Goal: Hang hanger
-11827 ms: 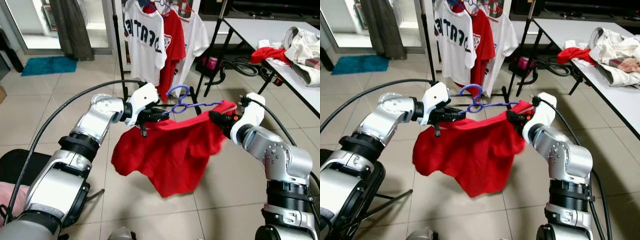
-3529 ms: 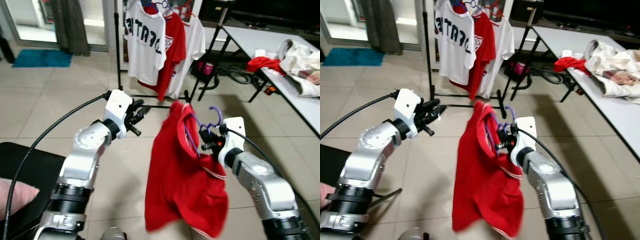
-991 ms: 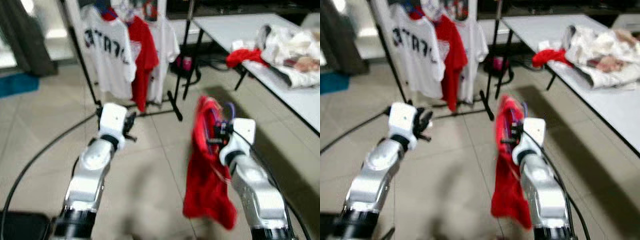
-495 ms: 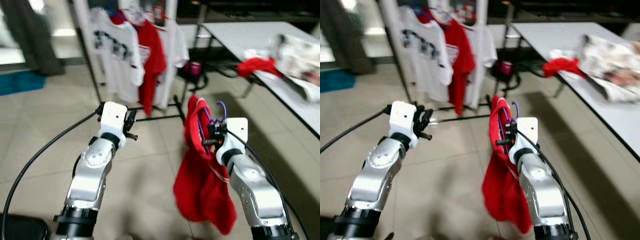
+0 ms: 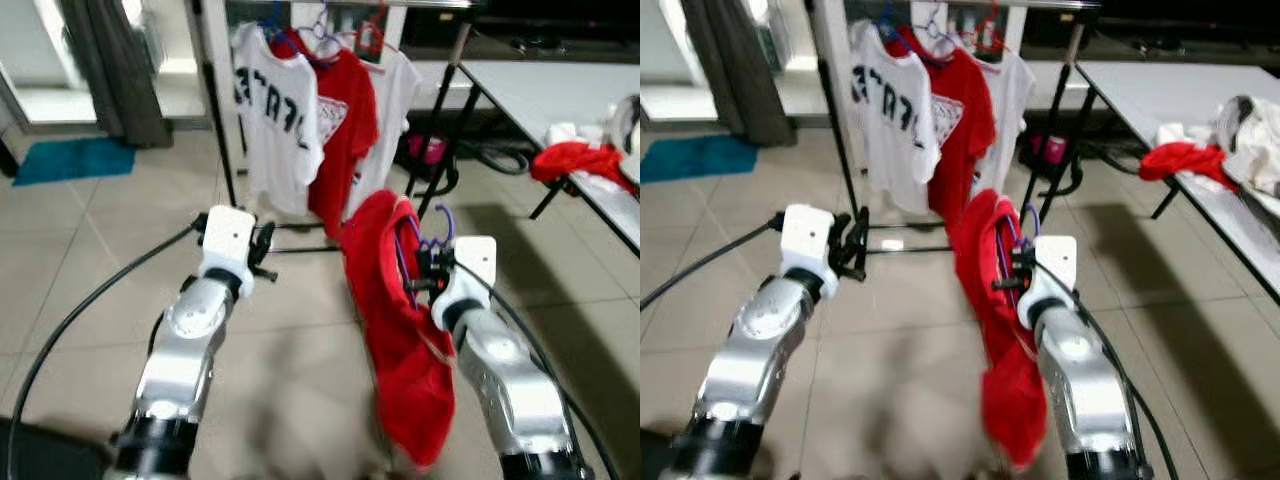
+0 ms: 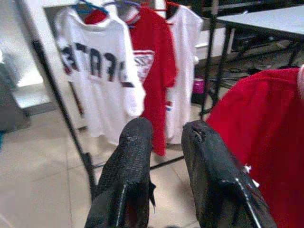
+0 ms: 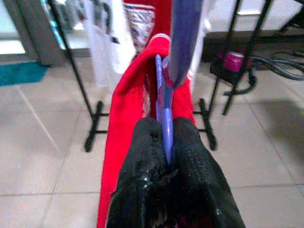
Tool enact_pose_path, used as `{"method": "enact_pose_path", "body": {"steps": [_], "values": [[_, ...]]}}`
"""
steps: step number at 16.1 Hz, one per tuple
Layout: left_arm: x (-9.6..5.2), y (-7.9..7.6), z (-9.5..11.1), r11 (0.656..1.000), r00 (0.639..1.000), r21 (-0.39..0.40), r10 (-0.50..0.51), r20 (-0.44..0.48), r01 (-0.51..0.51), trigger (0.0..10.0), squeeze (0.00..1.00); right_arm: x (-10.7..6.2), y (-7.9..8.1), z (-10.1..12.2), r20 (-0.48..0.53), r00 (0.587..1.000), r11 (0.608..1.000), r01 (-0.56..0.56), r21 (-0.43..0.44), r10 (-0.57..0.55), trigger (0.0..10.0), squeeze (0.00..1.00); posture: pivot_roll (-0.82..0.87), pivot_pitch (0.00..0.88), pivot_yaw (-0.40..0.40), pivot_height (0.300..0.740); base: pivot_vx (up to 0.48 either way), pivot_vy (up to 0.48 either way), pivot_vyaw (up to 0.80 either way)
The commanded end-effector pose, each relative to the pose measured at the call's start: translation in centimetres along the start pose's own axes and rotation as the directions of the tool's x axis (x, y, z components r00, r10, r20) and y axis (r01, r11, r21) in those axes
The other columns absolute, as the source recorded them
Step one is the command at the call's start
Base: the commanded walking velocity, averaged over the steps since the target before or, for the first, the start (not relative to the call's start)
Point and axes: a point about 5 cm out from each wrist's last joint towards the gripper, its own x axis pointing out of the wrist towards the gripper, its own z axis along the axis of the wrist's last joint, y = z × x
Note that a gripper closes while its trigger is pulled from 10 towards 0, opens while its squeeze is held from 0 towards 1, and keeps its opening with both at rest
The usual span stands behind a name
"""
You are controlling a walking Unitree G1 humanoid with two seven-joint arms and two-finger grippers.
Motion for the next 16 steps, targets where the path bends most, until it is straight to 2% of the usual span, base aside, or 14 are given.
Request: {"method": "enact_pose_path", "body": {"steps": [1,11,16], "values": [[0.07,-0.34,0.37,1.000,1.000,0.007,-0.016,0.011,0.016,10.0,0.00,-0.06,-0.29,1.13,0.057,0.998,1.000,0.017,0.000,-0.017,10.0,0.00,-0.02,0.023,-0.043,0.740,0.330,0.000,0.00],[0.11,-0.34,0.49,1.000,1.000,0.003,-0.018,0.012,0.018,10.0,0.00,0.01,-0.39,1.08,0.049,0.998,0.999,0.031,0.017,-0.031,10.0,0.00,-0.02,0.035,-0.045,0.740,0.341,0.000,0.00],[0.20,-0.04,0.45,1.000,1.000,0.026,0.008,0.006,-0.008,10.0,0.00,0.11,-0.38,1.10,0.043,0.998,0.999,0.040,0.036,-0.041,10.0,0.00,-0.01,0.044,-0.035,0.740,0.343,0.000,0.00]]}}
